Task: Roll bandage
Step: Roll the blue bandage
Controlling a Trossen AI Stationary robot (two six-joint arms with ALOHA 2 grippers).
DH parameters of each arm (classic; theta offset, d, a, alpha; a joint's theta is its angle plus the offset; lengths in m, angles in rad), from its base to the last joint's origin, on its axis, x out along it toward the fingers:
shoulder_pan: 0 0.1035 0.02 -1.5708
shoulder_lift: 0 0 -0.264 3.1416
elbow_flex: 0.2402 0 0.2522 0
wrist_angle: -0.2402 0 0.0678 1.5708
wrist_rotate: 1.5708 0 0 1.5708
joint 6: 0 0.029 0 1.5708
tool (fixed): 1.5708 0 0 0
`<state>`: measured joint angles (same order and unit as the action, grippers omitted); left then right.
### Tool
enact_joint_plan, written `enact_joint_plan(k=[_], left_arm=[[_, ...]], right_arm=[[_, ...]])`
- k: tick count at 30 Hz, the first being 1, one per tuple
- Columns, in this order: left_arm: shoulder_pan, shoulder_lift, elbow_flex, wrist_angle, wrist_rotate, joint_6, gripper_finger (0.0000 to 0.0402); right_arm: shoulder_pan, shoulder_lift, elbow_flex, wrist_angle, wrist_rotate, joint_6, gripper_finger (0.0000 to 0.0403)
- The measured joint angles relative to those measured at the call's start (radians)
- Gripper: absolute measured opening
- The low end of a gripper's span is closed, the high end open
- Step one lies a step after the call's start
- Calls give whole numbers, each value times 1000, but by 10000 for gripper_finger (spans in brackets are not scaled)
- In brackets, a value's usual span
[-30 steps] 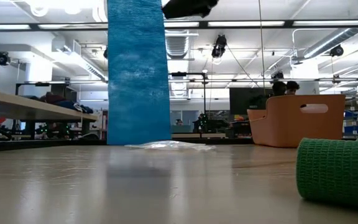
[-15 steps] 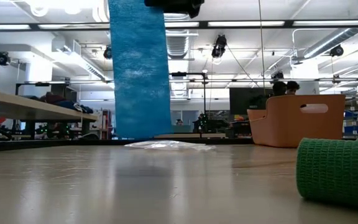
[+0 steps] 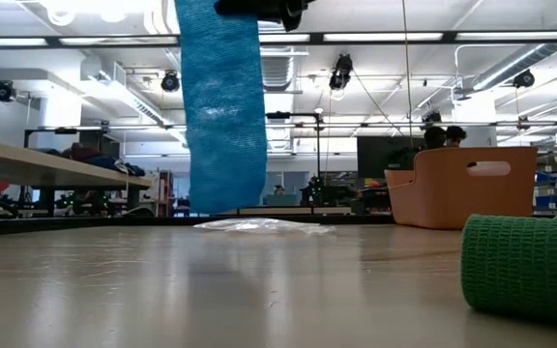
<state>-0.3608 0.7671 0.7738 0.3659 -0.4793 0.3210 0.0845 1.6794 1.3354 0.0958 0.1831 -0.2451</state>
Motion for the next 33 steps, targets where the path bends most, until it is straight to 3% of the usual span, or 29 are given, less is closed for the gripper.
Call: enact_joint_plan(k=[7,14,20,29,33], left_arm=[[0,0,0,1,0,0,0],[0,0,0,27,-6,-29,0],[4,0,0,64,-104,-1,0],[19,1,0,124,-142,11,0],[25,2,0,131,-181,11,0]], right_arm=[[0,0,14,-3,0,-18,3],[0,0,14,-8,-1,-1,1],[19,-3,14,-8,-12,38,1],[66,-8,41,-8,-210,45,1],[93,-8,75,-15,-218,45,0]])
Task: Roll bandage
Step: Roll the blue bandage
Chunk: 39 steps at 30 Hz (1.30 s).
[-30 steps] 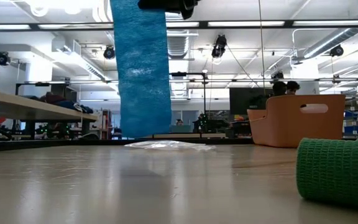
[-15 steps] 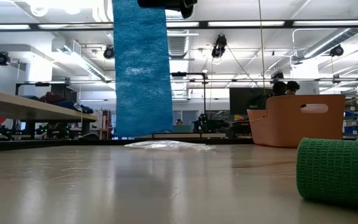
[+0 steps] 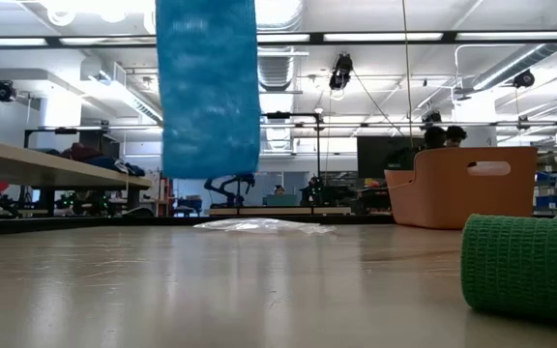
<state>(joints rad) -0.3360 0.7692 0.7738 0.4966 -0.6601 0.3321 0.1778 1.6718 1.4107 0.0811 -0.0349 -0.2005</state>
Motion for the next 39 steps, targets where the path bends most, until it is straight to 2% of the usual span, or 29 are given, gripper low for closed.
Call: enact_joint_plan(k=[10,16,19,27,36,39], left_arm=[[31,69,0,-1,-18,0,0],[30,123,-2,-21,-189,58,0],[30,150,-2,-34,-234,94,0],[27,194,-4,-163,-237,92,0],[24,173,-4,-241,-237,89,0],[24,165,-4,-252,-208,89,0]], right_arm=[[56,0,74,-26,-1,8,0],[77,0,121,-26,-95,7,0],[78,0,140,-29,-120,2,0],[75,0,216,-138,-121,0,0],[75,-2,385,-413,-121,0,0],[75,-2,419,-474,-122,0,0]])
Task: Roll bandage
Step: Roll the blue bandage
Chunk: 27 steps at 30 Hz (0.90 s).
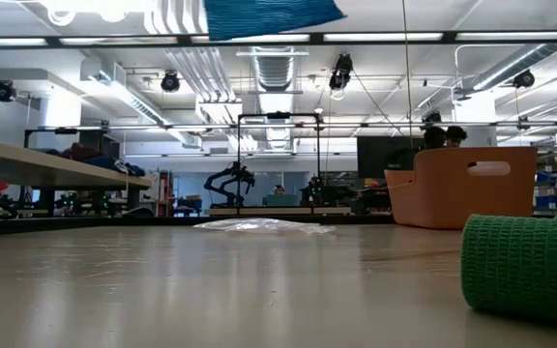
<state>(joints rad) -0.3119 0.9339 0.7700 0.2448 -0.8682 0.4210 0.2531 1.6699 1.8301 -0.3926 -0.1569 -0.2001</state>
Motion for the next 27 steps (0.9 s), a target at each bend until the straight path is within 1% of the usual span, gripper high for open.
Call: enact_joint_plan(k=[3,9,12,14,16,21,23,25,27], left_arm=[[0,-1,0,-13,41,-1,0],[0,-1,0,-94,45,-3,0],[0,-1,0,-137,48,-4,0],[0,-1,0,-171,49,-3,0],[0,-1,0,-205,66,-3,0],[0,0,0,-266,174,-13,0],[0,5,0,-282,202,-27,0],[0,11,0,-303,211,-43,0],[1,14,0,-326,250,-52,0]], right_arm=[[0,0,15,-1,0,17,0],[-1,0,50,13,4,38,0],[-5,0,77,15,37,54,0],[-8,0,94,7,88,67,0],[-12,0,111,-8,163,70,0],[-31,0,132,-56,498,41,0],[-52,0,132,-61,543,6,0],[-75,0,131,-68,541,0,0],[-101,2,130,-78,539,5,0]])
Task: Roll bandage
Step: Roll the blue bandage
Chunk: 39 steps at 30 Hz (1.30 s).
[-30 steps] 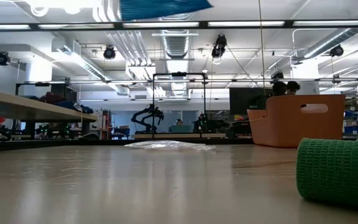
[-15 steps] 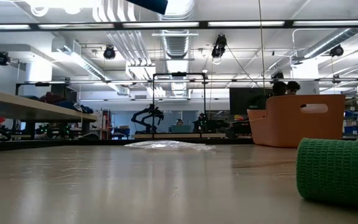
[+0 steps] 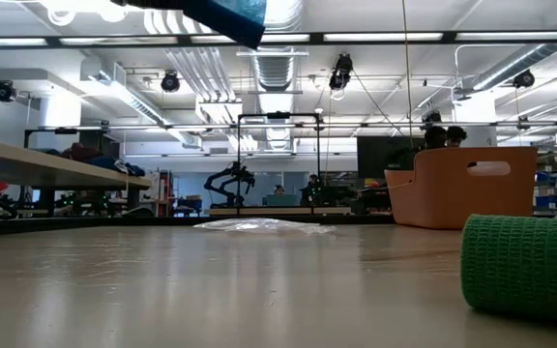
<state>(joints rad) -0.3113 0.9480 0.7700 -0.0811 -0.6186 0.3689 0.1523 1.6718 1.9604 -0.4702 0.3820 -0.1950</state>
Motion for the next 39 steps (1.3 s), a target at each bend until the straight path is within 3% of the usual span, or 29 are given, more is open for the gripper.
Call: enact_joint_plan(k=[6,11,18,22,28,32,35,39], left_arm=[[0,1,6,-63,114,-25,0],[0,15,84,-261,219,-142,0],[-1,88,178,-402,409,-251,0],[-1,146,211,-433,528,-246,0],[-9,202,269,-528,627,-255,0],[-14,210,284,-560,809,-269,0],[-14,215,283,-562,930,-333,0],[-32,230,280,-577,1017,-432,0]], right_arm=[[-74,10,-2,-114,0,-16,0],[-112,14,-14,-180,-74,-14,8],[-149,19,-68,-183,-263,3,65],[-162,19,-114,-184,-285,38,108],[-174,25,-158,-294,-321,38,157],[-178,47,-205,-339,-429,46,176],[-180,70,-239,-350,-443,72,184],[-184,120,-272,-366,-443,86,193]])
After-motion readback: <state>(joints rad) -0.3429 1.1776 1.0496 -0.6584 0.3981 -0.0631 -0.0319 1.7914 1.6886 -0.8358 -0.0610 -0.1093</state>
